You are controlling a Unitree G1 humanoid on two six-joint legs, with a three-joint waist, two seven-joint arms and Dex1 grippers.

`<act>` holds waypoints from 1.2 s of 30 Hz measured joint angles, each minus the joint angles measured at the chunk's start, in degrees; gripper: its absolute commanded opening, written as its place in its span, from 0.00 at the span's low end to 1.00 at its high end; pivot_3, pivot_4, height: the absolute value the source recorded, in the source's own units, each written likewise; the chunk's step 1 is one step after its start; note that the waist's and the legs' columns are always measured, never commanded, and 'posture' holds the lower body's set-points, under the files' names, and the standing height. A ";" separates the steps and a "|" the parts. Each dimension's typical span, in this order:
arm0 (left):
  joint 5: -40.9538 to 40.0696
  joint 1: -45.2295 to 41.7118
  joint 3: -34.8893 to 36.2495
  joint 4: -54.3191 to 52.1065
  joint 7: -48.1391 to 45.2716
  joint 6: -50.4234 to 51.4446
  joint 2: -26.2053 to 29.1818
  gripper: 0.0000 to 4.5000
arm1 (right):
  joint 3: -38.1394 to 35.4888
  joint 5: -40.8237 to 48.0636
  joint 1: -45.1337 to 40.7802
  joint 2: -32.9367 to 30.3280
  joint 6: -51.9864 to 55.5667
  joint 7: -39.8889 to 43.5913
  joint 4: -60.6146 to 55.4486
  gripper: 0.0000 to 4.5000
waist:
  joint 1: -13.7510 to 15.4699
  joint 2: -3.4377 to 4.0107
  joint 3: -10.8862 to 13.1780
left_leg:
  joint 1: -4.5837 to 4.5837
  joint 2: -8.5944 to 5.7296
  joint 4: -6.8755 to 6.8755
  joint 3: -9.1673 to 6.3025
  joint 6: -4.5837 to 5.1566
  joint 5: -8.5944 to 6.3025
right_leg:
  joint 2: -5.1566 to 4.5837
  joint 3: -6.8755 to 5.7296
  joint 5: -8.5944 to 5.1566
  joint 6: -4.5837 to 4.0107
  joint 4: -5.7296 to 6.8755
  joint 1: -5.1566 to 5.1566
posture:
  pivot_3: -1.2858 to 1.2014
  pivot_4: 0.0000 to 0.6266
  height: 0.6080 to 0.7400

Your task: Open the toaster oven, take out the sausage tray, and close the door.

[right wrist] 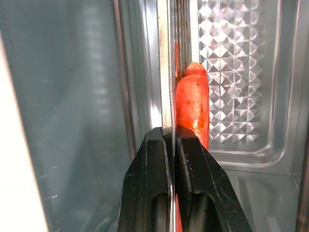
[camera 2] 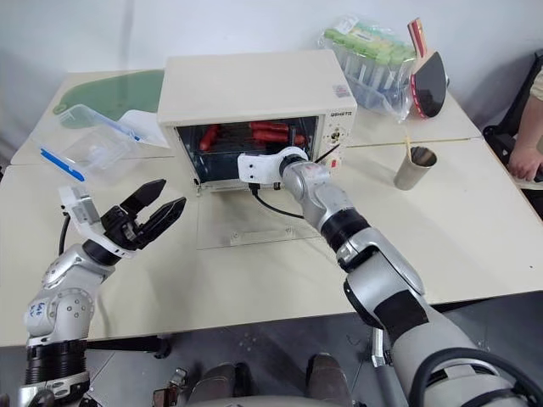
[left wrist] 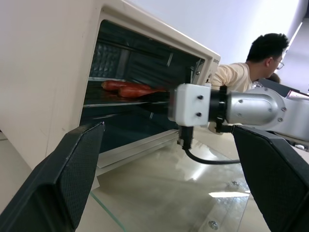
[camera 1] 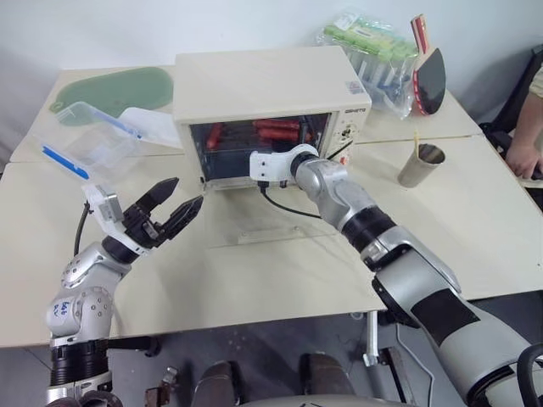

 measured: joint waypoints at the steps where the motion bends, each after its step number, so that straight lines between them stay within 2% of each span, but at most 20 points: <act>1: 0.00 -0.23 0.01 0.57 -0.01 0.09 0.06 1.00 | 0.24 -0.63 0.97 -0.32 0.42 0.06 -1.74 0.02 | -0.04 0.00 0.00 | 0.01 0.00 -0.02 0.01 -0.01 0.00 | 0.00 0.00 0.00 0.00 -0.01 0.00 | 0.52 0.24 1.00; 8: 0.28 -1.13 -0.05 1.00 -0.16 0.41 0.86 1.00 | 0.78 -3.91 6.53 -1.97 4.09 1.78 -12.13 0.02 | -0.05 0.00 0.00 | 0.02 0.00 -0.05 0.03 -0.02 0.01 | 0.00 0.00 0.00 0.00 -0.05 -0.01 | 0.52 0.24 1.00; 20: -1.47 -1.15 1.15 1.02 -1.39 4.54 2.97 1.00 | 0.40 -7.76 17.87 -4.86 9.15 9.65 -33.04 0.02 | -0.17 0.00 0.00 | 0.07 0.01 -0.11 0.12 -0.05 0.02 | 0.02 0.00 0.00 0.00 -0.10 -0.04 | 0.52 0.24 1.00; 36: -4.83 -1.06 3.58 0.94 -1.14 9.35 3.86 1.00 | -0.78 -11.87 26.22 -8.24 9.26 14.26 -46.29 0.02 | -0.03 -0.01 0.00 | 0.06 0.01 -0.11 0.14 -0.06 0.02 | 0.02 0.00 0.00 0.00 -0.15 -0.04 | 0.52 0.24 1.00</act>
